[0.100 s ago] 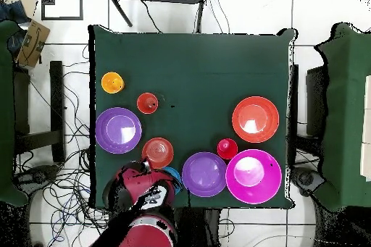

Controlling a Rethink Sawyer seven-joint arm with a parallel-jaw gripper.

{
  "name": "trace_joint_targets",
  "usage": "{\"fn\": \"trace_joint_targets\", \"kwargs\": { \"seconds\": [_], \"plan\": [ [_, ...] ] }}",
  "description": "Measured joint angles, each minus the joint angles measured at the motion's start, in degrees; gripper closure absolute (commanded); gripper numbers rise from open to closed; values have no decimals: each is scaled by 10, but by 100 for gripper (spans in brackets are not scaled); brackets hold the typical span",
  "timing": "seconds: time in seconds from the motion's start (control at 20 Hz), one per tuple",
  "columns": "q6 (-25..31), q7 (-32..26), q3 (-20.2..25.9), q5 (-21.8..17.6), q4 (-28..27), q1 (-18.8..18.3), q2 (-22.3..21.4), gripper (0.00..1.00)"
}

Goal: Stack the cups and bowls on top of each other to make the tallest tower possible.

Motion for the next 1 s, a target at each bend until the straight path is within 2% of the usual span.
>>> {"fn": "trace_joint_targets", "kwargs": {
  "seconds": [0.25,0.45,1.0],
  "plan": [
    [59,0,2,0,-30,-38,-17,100],
    [83,0,3,0,-58,-52,-21,100],
    [86,0,3,-1,-126,-55,-10,100]
  ]
}}
